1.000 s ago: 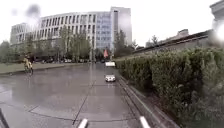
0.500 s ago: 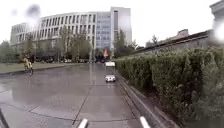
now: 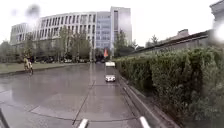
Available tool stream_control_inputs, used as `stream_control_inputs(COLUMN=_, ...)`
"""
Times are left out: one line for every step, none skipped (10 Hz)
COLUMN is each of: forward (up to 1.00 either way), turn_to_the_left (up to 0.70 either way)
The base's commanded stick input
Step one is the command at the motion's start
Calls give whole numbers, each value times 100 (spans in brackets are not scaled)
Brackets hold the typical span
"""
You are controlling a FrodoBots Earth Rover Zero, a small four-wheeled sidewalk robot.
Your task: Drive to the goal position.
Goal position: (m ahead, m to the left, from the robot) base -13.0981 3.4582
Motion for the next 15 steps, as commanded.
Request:
stream_control_inputs(forward=-45, turn_to_the_left=0)
stream_control_inputs(forward=-62, turn_to_the_left=0)
stream_control_inputs(forward=-70, turn_to_the_left=0)
stream_control_inputs(forward=-52, turn_to_the_left=0)
stream_control_inputs(forward=1, turn_to_the_left=0)
stream_control_inputs(forward=3, turn_to_the_left=0)
stream_control_inputs(forward=0, turn_to_the_left=0)
stream_control_inputs(forward=4, turn_to_the_left=0)
stream_control_inputs(forward=10, turn_to_the_left=0)
stream_control_inputs(forward=10, turn_to_the_left=0)
stream_control_inputs(forward=14, turn_to_the_left=1)
stream_control_inputs(forward=24, turn_to_the_left=3)
stream_control_inputs(forward=70, turn_to_the_left=35)
stream_control_inputs(forward=70, turn_to_the_left=35)
stream_control_inputs(forward=70, turn_to_the_left=35)
